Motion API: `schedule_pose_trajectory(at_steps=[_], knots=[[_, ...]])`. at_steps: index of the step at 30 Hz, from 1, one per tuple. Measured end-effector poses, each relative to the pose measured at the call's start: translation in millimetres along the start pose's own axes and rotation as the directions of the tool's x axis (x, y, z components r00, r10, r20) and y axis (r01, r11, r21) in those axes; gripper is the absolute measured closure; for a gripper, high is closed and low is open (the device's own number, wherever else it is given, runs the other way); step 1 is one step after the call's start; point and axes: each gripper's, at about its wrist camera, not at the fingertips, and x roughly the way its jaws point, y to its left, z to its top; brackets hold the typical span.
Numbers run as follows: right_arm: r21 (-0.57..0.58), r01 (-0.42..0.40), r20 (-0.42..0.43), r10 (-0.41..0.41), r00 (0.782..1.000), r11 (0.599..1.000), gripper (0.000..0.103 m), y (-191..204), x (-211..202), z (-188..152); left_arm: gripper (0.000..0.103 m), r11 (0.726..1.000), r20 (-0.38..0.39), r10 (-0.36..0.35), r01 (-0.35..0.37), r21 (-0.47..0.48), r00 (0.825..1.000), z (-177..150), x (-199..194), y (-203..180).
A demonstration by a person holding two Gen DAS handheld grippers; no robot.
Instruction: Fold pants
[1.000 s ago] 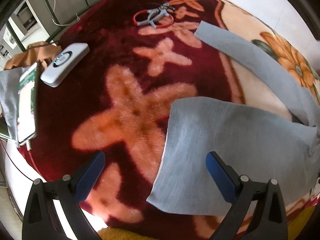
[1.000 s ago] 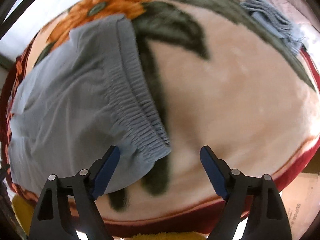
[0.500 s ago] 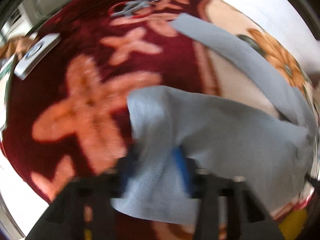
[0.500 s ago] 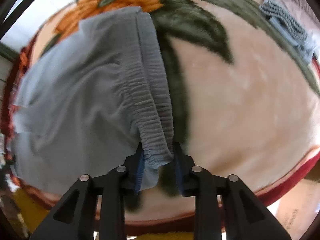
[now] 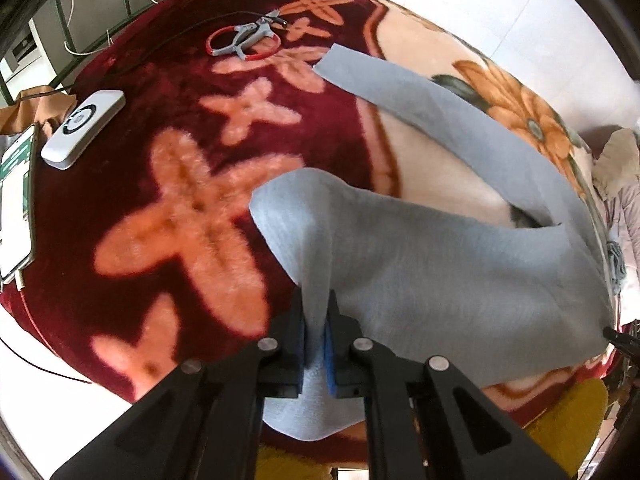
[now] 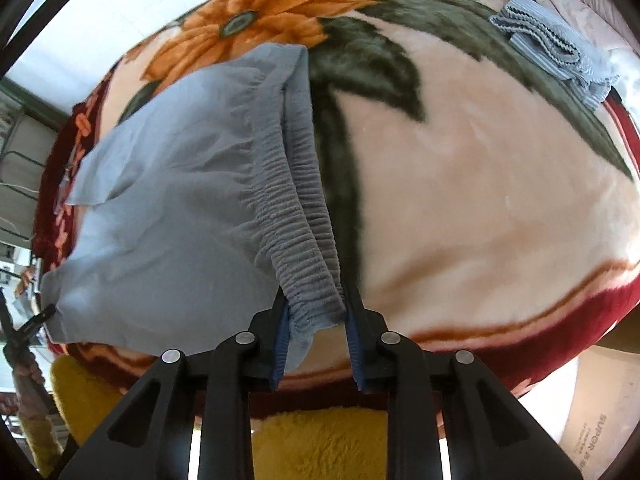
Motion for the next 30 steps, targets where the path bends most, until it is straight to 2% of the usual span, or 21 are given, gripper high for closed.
schedule_pose_trajectory(at_steps=[6,11,12,15,16,18,19,23,25,27,30], knots=[[-0.053,0.017,0.023,-0.016,1.0,0.998,0.078,5,-14,-5,0.096,1.0,0.023,-0.005,0.004,0.014,1.0,1,-21,6],[-0.07,0.09,-0.032,-0.092,0.995,0.994,0.077,-2,14,-10,0.094,0.999,-0.05,0.028,-0.026,0.037,0.998,-2,3,4],[-0.065,0.094,-0.046,-0.097,0.994,0.993,0.077,-5,20,-10,0.092,0.998,-0.059,0.043,-0.041,0.04,0.997,-4,8,3],[-0.049,0.132,-0.086,-0.136,0.987,0.99,0.072,-11,34,-7,0.081,0.987,-0.072,0.152,-0.147,0.062,0.986,-7,21,3],[-0.05,0.145,-0.095,-0.149,0.984,0.988,0.069,-13,36,-6,0.073,0.985,-0.071,0.168,-0.164,0.061,0.983,-6,22,5],[-0.052,0.141,-0.112,-0.146,0.983,0.989,0.067,-17,38,-5,0.062,0.984,-0.067,0.174,-0.172,0.04,0.982,-5,20,11],[-0.048,0.132,-0.111,-0.137,0.984,0.99,0.067,-18,36,-5,0.061,0.985,-0.061,0.172,-0.171,0.027,0.983,-4,17,15],[-0.075,0.143,-0.045,-0.147,0.988,0.987,0.063,-15,14,1,0.056,0.985,-0.02,0.169,-0.169,0.02,0.985,2,1,17],[-0.108,0.178,-0.008,-0.18,0.984,0.978,0.063,-7,4,2,0.049,0.985,0.011,0.169,-0.169,0.028,0.986,6,-7,11],[-0.143,0.22,0.037,-0.217,0.976,0.965,0.063,0,-3,9,0.048,0.988,0.041,0.147,-0.149,0.043,0.988,12,-12,0],[-0.16,0.262,0.053,-0.257,0.965,0.952,0.062,3,-6,18,0.047,0.991,0.06,0.121,-0.124,0.058,0.991,19,-13,-20]])
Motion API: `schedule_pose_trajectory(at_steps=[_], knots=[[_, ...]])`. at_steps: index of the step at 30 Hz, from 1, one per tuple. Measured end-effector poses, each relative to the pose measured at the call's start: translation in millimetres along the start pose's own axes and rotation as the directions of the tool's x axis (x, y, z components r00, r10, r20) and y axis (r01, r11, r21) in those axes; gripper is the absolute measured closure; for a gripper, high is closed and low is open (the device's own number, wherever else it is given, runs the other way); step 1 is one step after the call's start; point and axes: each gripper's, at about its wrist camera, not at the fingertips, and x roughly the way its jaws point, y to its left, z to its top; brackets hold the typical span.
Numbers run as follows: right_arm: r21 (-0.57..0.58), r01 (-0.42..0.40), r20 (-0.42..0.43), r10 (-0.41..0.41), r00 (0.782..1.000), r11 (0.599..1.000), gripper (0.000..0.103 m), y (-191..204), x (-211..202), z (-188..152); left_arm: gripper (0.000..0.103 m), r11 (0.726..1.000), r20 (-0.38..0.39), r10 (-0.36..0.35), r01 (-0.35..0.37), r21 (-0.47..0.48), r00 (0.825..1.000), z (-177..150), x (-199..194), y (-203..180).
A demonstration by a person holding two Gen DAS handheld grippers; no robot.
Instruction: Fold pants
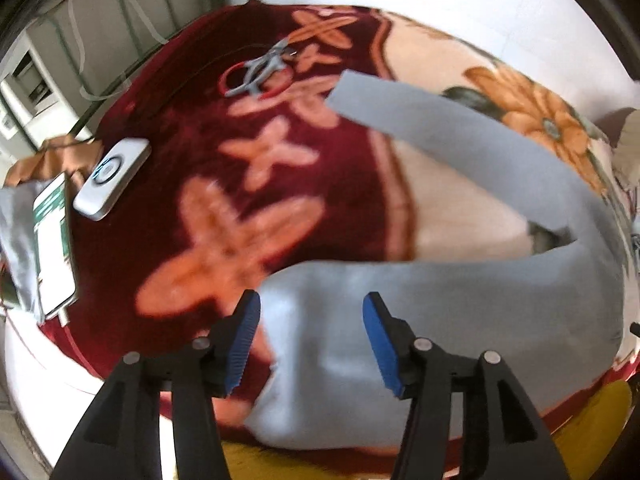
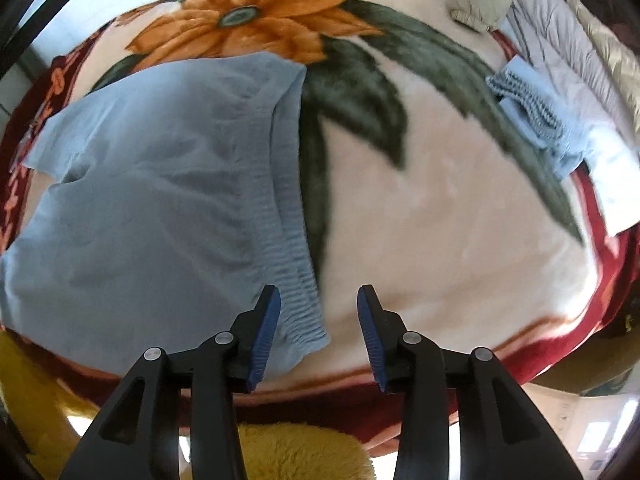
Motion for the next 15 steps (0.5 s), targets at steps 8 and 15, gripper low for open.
schedule_pose_trajectory(at_steps=[8,15], knots=[[0.037,-0.049,0.059,0.047,0.997,0.998,0.062,14,7,35,0.046,0.989,-0.011,-0.139,0.14,0.047,0.99,26,18,-69],[0.115,-0.126,0.11,0.113,0.988,0.985,0.062,31,41,59,0.046,0.952,-0.069,-0.272,0.279,0.128,0.96,47,44,-154]])
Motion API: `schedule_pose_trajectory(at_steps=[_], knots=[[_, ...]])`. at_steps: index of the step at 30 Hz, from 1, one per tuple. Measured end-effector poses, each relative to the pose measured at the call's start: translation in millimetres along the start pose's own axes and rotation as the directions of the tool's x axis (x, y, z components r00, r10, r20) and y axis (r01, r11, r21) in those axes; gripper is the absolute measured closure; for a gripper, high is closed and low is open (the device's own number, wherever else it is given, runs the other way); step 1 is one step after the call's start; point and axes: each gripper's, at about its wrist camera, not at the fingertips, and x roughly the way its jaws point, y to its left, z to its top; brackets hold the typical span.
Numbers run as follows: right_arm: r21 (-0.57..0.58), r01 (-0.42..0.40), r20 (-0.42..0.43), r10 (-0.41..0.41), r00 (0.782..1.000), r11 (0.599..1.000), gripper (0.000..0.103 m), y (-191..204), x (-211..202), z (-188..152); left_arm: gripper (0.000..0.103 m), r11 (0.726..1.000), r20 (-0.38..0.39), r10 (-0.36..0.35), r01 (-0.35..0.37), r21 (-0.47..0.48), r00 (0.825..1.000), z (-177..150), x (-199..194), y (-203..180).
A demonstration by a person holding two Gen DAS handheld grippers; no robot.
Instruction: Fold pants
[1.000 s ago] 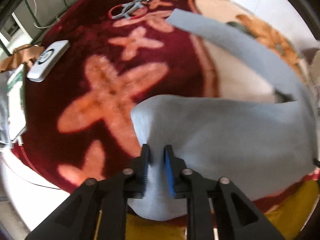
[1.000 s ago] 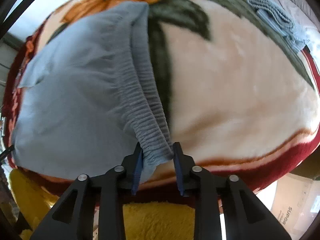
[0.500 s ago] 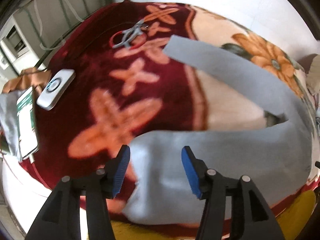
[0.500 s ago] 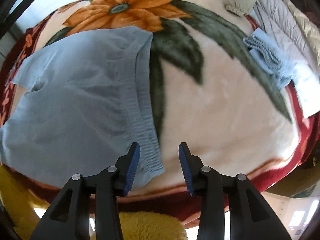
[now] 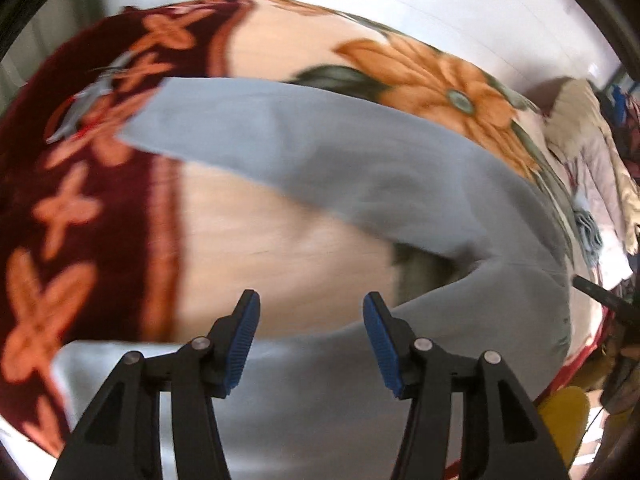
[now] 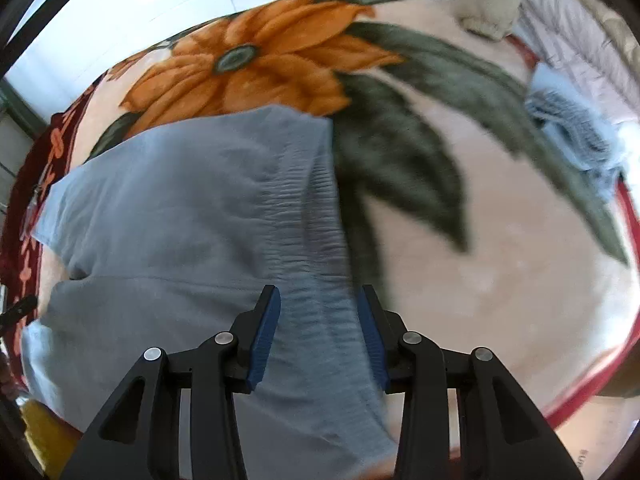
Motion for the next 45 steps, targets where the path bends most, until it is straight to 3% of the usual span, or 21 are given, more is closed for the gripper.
schedule_pose_trajectory(at_steps=[3,5,7,13,14,16,18,22,27,30,33,35,40,45], knots=[[-0.014,0.033,0.009,-0.033,0.999,0.999,0.062,5,16,0,0.046,0.997,-0.025,-0.071,0.071,0.02,0.997,13,20,-28],[-0.008,0.038,0.042,-0.038,0.998,0.999,0.059,5,21,-1,0.044,0.985,-0.068,-0.173,0.174,0.01,0.983,21,40,-45],[0.006,0.026,0.061,-0.026,0.998,1.0,0.057,2,23,-2,0.044,0.975,-0.096,-0.22,0.221,-0.009,0.971,27,57,-57],[-0.024,0.037,0.14,-0.034,0.99,0.999,0.054,2,27,-12,0.046,0.971,-0.1,-0.237,0.235,-0.032,0.966,48,83,-84],[-0.025,0.046,0.147,-0.042,0.988,0.999,0.054,4,27,-13,0.049,0.972,-0.099,-0.236,0.234,-0.029,0.967,50,84,-87],[-0.015,0.046,0.153,-0.043,0.987,0.999,0.053,4,27,-14,0.076,0.969,-0.09,-0.246,0.245,-0.026,0.965,58,85,-93],[0.002,0.028,0.158,-0.028,0.987,1.0,0.053,1,27,-14,0.076,0.966,-0.071,-0.258,0.257,-0.027,0.963,62,80,-94],[0.018,-0.001,0.161,-0.002,0.987,1.0,0.052,-3,27,-14,0.076,0.976,-0.015,-0.217,0.217,0.004,0.976,74,71,-98],[0.018,0.005,0.165,-0.008,0.986,1.0,0.051,-2,27,-15,0.076,0.989,-0.018,-0.144,0.144,0.036,0.989,81,75,-96],[0.013,0.016,0.167,-0.018,0.986,1.0,0.051,0,26,-14,0.067,0.988,-0.02,-0.137,0.138,0.07,0.99,74,64,-93],[-0.003,0.046,0.17,-0.045,0.984,0.999,0.051,5,24,-15,0.056,0.989,0.006,-0.079,0.078,0.127,0.997,60,44,-82],[0.002,0.054,0.16,-0.053,0.986,0.999,0.051,5,22,-13,0.053,0.99,0.022,-0.03,0.027,0.141,0.999,50,30,-68],[0.043,0.049,0.133,-0.054,0.99,0.998,0.051,8,7,-12,0.052,0.996,0.017,0.008,-0.01,0.092,1.0,31,-2,-14],[-0.008,0.089,0.145,-0.087,0.986,0.996,0.051,33,-14,-18,0.048,0.993,0.042,0.104,-0.106,0.059,0.994,8,-36,43]])
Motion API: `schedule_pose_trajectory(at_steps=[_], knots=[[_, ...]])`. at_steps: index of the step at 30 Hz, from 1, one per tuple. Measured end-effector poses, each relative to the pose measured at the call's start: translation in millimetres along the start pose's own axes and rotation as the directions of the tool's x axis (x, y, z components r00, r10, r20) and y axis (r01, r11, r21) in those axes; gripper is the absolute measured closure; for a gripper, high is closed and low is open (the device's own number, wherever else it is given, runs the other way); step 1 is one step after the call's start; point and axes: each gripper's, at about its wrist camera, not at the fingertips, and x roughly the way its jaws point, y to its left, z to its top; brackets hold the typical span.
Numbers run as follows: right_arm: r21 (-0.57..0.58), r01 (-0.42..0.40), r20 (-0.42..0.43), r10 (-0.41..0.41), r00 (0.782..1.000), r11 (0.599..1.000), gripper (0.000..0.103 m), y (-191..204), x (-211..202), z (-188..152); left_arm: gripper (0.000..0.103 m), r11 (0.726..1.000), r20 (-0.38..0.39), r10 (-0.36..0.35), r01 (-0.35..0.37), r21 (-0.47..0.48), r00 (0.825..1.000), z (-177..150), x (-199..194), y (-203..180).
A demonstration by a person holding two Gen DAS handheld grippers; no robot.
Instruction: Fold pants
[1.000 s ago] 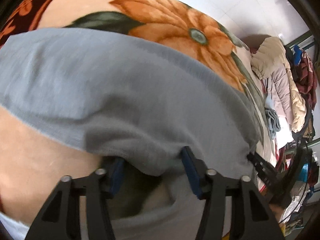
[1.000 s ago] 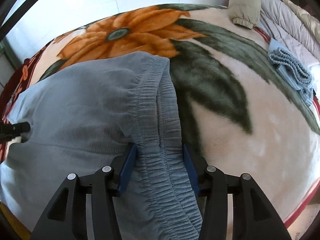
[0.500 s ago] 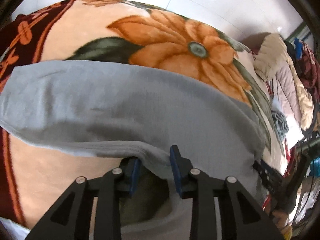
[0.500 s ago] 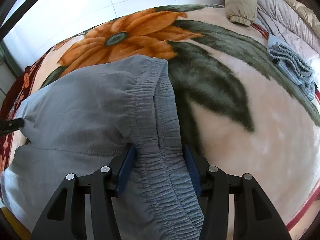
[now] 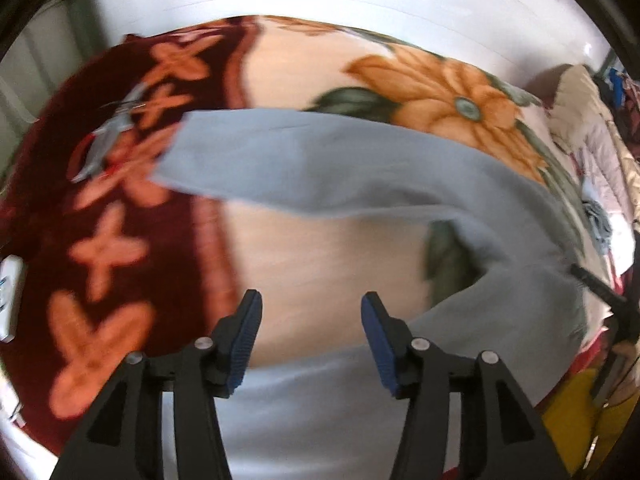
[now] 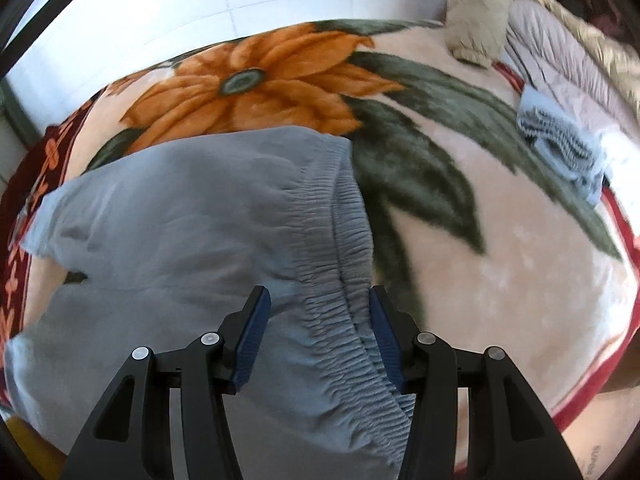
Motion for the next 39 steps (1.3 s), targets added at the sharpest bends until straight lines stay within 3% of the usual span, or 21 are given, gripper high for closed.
schedule_pose_trajectory(at_steps=[7,10,18,21,22,24,29,31,34,36,39], knots=[[-0.122,0.004,0.0,-0.004,1.0,0.993,0.051,42,-32,-6,0.048,0.986,-0.045,0.126,-0.13,-0.103,0.991,-44,-15,92],[-0.154,-0.024,0.002,0.024,1.0,0.988,0.051,57,-45,-11,0.048,0.977,-0.068,0.127,-0.137,-0.162,0.99,-61,-13,117],[-0.257,-0.051,-0.014,0.05,0.999,0.965,0.051,94,-61,-36,0.047,0.963,-0.144,0.089,-0.122,-0.239,0.986,-88,14,136],[-0.268,-0.093,-0.039,0.086,0.996,0.959,0.051,102,-59,-49,0.048,0.955,-0.137,0.087,-0.122,-0.27,0.987,-89,19,134],[-0.274,-0.101,-0.045,0.092,0.995,0.956,0.051,104,-58,-53,0.066,0.953,-0.131,0.075,-0.11,-0.284,0.989,-89,17,132],[-0.29,-0.11,-0.062,0.096,0.993,0.951,0.051,108,-54,-61,0.087,0.95,-0.113,0.018,-0.053,-0.309,0.993,-88,14,126],[-0.304,-0.13,-0.095,0.106,0.99,0.944,0.051,114,-44,-74,0.085,0.957,-0.065,-0.094,0.072,-0.28,0.993,-85,-2,87],[-0.301,-0.146,-0.106,0.119,0.987,0.942,0.051,116,-41,-77,0.067,0.958,-0.057,-0.136,0.117,-0.263,0.989,-85,-6,69],[-0.3,-0.161,-0.124,0.129,0.984,0.94,0.051,117,-37,-85,0.059,0.961,-0.055,-0.189,0.173,-0.214,0.981,-87,-10,42],[-0.301,-0.164,-0.134,0.129,0.983,0.939,0.051,117,-34,-88,0.057,0.97,-0.053,-0.178,0.166,-0.18,0.983,-87,-14,32],[-0.294,-0.174,-0.147,0.135,0.98,0.94,0.051,116,-32,-93,0.05,0.985,-0.037,-0.107,0.1,-0.141,0.994,-91,-24,29]])
